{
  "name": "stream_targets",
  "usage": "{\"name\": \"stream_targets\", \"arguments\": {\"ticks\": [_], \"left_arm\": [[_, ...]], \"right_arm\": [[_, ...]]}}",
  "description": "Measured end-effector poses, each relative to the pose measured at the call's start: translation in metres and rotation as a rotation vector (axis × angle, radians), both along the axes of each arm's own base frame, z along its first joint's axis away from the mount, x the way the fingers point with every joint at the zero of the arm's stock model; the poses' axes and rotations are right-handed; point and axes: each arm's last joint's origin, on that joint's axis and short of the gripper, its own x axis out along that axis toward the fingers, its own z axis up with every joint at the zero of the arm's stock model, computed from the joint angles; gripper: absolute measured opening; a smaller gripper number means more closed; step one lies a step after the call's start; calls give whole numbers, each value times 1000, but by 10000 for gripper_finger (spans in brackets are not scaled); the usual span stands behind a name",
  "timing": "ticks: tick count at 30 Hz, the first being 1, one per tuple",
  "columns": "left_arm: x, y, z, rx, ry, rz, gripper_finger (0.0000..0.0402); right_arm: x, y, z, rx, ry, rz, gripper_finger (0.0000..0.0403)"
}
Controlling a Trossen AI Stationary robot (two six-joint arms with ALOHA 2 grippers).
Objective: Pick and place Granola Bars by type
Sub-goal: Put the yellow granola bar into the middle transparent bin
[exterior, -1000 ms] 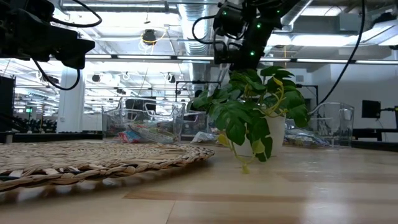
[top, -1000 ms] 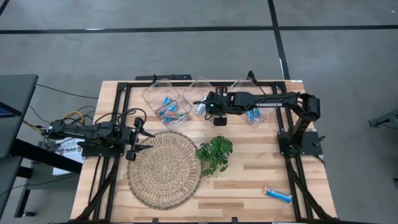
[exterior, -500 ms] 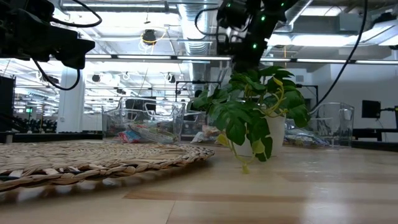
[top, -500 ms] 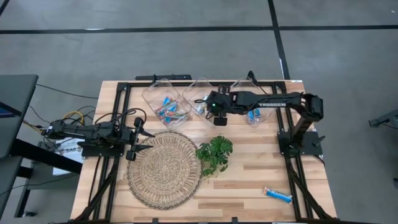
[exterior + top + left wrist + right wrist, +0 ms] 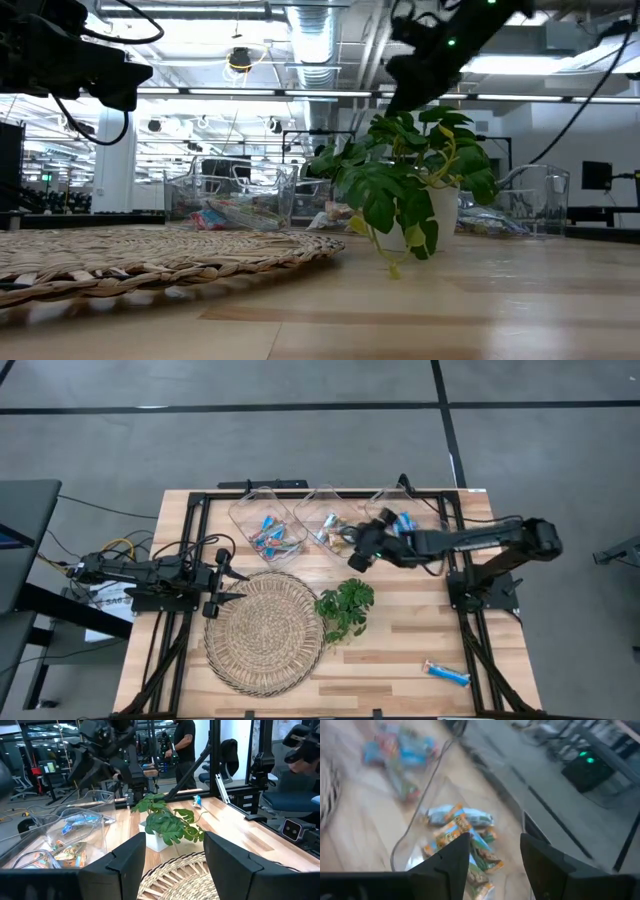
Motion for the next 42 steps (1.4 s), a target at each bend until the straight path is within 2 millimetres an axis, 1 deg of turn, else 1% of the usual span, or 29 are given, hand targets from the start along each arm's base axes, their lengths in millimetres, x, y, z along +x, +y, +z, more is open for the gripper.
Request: {"name": "stream_targets", "arguments": {"ticks": [4,9,13,17,22,27,30,32,35,39,42], "left_arm": [[0,0,0,0,0,0,194],[0,0,0,0,0,0,194],[0,0,0,0,0,0,194],[0,0,0,0,0,1,194],[0,0,0,0,0,1,194],[0,0,0,0,0,1,194],[0,0,0,0,0,1,194],[0,0,0,0,1,1,194],[0,0,0,0,0,1,194],[0,0,0,0,0,1,194],[0,0,0,0,0,1,194]], "right_arm": [[-17,20,-4,39,-199,-71,164],[-30,55,-5,149,-374,-4,164],[-36,85,-3,286,-419,110,166],[-42,116,-4,448,-406,282,164],[-51,146,-9,728,-294,483,159],[-65,169,-23,984,-83,527,155],[-73,180,-35,1125,76,501,154],[-75,188,-41,1221,152,481,152],[-79,200,-53,1326,279,429,152],[-86,211,-66,1398,428,341,152],[-93,217,-72,1399,489,270,147]]}}
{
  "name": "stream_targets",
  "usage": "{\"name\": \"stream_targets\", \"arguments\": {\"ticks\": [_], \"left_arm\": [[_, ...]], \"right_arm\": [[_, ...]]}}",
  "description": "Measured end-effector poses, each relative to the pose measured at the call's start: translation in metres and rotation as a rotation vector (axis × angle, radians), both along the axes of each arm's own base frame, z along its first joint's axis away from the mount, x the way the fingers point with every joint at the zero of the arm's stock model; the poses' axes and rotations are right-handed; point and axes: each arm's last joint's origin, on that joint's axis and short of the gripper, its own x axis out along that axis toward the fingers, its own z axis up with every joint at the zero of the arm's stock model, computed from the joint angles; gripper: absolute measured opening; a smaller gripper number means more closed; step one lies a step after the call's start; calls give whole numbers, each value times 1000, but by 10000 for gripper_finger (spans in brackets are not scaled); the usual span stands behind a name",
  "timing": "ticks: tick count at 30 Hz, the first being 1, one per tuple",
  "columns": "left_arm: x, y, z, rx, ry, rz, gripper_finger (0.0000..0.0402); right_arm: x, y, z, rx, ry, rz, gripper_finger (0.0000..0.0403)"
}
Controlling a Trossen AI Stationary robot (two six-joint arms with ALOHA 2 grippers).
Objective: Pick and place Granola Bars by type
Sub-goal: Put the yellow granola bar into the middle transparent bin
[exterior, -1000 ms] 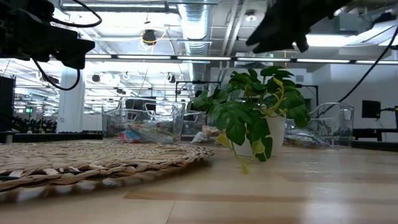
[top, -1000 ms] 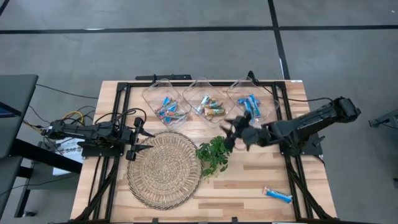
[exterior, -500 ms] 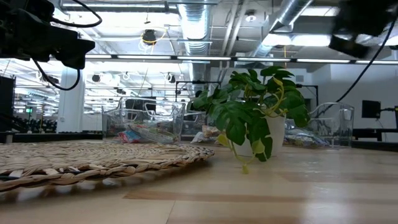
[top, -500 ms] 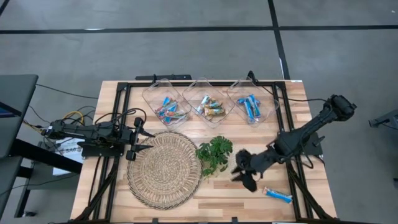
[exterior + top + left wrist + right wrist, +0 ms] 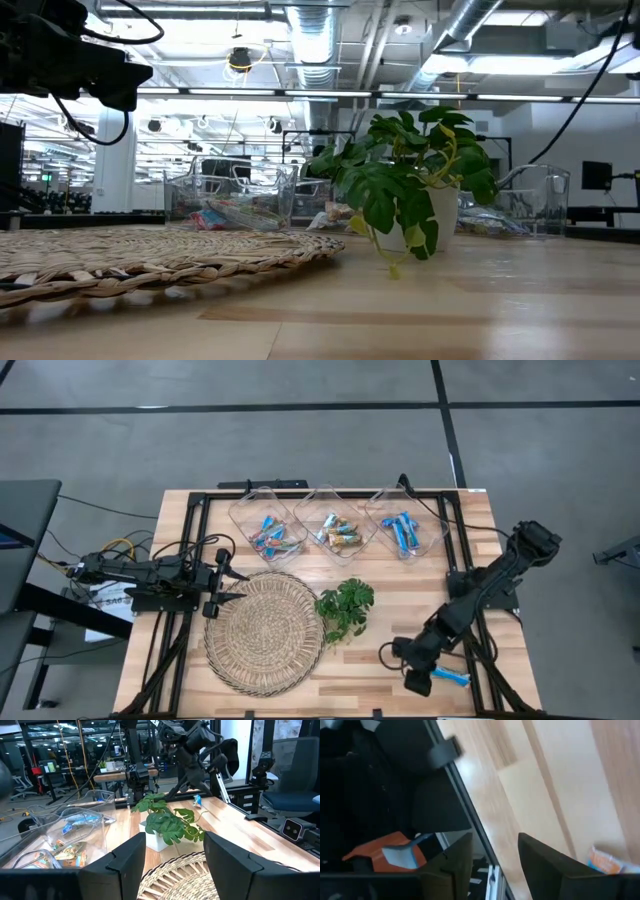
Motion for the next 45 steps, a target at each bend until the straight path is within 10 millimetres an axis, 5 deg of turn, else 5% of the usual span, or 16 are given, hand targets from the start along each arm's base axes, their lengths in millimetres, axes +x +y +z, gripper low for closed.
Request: {"name": "stream_targets", "arguments": {"ticks": [9,16,26,34,45], "left_arm": [[0,0,0,0,0,0,194],[0,0,0,0,0,0,194],[0,0,0,0,0,0,194],[0,0,0,0,0,0,194],[0,0,0,0,0,-1,194]], "right_arm": [[-29,7,-12,-134,230,-35,122],[-37,18,3,-201,222,-14,120],[-57,29,6,-293,200,46,173],[-68,34,-11,-413,250,89,209],[-75,44,-38,-516,300,136,201]]}}
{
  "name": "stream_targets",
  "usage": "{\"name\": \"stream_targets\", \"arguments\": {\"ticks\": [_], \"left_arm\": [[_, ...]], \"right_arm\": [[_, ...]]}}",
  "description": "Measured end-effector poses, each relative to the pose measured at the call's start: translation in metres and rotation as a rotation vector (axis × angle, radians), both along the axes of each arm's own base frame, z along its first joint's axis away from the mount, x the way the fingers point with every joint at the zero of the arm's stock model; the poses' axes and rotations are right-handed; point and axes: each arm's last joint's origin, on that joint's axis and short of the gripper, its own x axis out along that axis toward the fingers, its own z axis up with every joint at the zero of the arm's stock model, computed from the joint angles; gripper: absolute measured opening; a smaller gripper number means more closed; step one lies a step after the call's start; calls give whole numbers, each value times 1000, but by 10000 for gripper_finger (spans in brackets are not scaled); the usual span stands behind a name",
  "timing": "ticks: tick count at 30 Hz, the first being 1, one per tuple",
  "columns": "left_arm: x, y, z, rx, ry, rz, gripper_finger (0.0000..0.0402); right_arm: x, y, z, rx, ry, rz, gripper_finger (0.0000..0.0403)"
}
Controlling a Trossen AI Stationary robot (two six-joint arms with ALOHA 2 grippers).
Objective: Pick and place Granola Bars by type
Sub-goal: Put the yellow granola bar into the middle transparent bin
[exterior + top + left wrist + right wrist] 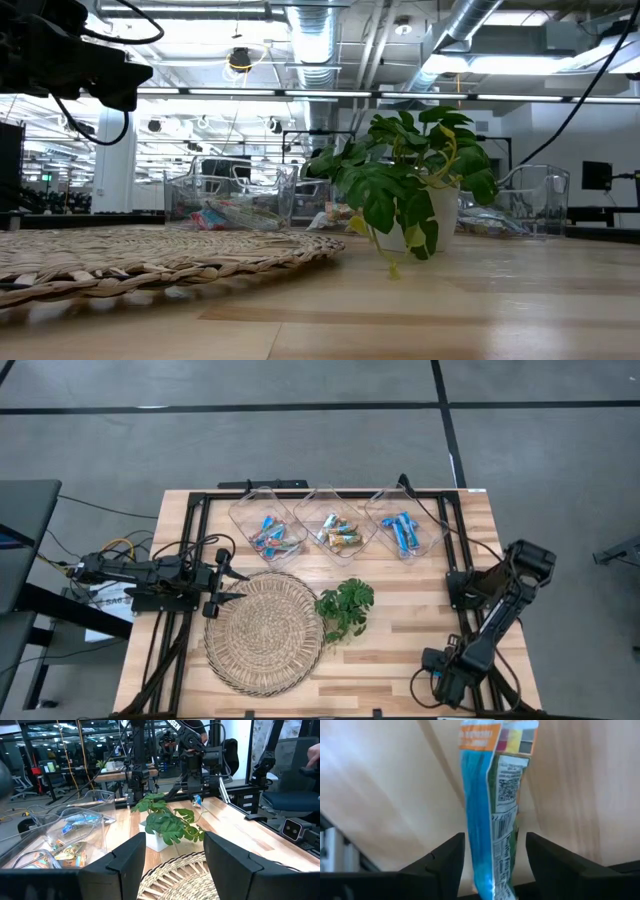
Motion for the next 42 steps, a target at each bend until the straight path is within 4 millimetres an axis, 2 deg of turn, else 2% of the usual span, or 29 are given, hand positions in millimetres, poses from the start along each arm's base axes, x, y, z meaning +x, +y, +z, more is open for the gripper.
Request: {"name": "stream_targets", "arguments": {"ticks": [6,14,19,25,33,37,42], "left_arm": [[0,0,0,0,0,0,194],[0,0,0,0,0,-1,194],[0,0,0,0,0,-1,194],[0,0,0,0,0,-1,194],[0,0,0,0,0,-1,194],[0,0,0,0,0,-1,194],[0,0,0,0,0,-2,194]], "right_arm": [[3,-2,-3,-51,-44,-34,172],[15,-8,-4,-87,-125,-79,73],[29,-14,-2,-135,-265,-183,38],[49,-31,14,-256,-581,-368,36],[67,-64,44,-516,-982,-434,35],[77,-80,57,-659,-1099,-391,32],[88,-102,75,-794,-1162,-377,37]]}}
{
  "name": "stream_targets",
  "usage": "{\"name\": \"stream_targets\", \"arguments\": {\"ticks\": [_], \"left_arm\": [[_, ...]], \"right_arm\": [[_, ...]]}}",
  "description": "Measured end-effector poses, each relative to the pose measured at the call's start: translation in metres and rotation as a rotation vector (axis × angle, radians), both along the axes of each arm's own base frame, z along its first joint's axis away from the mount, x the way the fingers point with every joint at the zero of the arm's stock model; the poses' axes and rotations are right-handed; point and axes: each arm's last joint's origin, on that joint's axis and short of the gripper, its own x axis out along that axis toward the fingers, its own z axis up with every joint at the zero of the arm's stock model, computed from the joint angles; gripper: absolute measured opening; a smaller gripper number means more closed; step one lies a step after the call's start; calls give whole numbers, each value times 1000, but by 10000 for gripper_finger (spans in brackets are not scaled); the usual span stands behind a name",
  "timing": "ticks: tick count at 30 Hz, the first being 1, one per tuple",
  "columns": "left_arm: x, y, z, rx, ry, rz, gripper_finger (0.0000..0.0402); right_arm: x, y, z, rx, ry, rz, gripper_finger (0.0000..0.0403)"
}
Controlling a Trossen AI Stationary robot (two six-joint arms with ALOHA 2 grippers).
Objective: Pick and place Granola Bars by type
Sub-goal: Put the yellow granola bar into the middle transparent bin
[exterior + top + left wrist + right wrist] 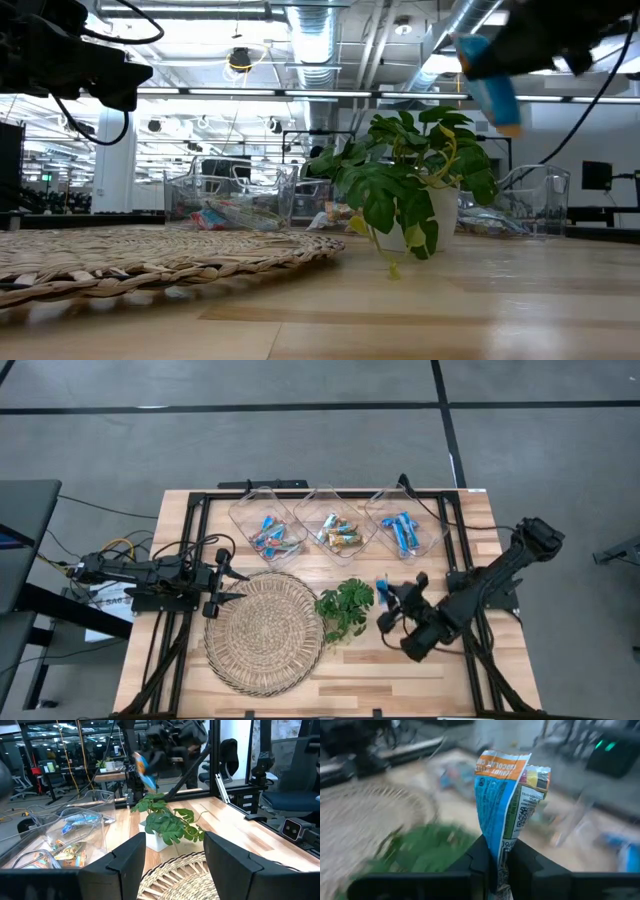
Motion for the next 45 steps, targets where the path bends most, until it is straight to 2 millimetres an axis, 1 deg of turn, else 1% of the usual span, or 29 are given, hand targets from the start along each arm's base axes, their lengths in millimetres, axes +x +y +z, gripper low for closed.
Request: {"name": "stream_targets", "arguments": {"ticks": [6,11,16,20,23,27,35,37,40,44,45], "left_arm": [[0,0,0,0,0,0,194],[0,0,0,0,0,0,194],[0,0,0,0,0,0,194],[0,0,0,0,0,0,194],[0,0,0,0,0,0,194],[0,0,0,0,0,0,194],[0,0,0,0,0,0,194],[0,0,0,0,0,0,194],[0,0,0,0,0,0,194],[0,0,0,0,0,0,194],[0,0,0,0,0,0,194]], "right_arm": [[16,-30,22,-155,-76,-124,38],[29,-53,32,-286,-116,-284,36],[39,-74,33,-294,-114,-377,39],[44,-88,33,-272,-108,-413,39],[48,-100,33,-259,-61,-421,39],[61,-119,28,-248,85,-376,40],[109,-160,35,-307,381,-239,39],[121,-170,36,-312,441,-173,40],[138,-181,33,-317,540,-32,40],[155,-192,28,-343,654,121,39],[156,-195,26,-346,694,148,39]]}}
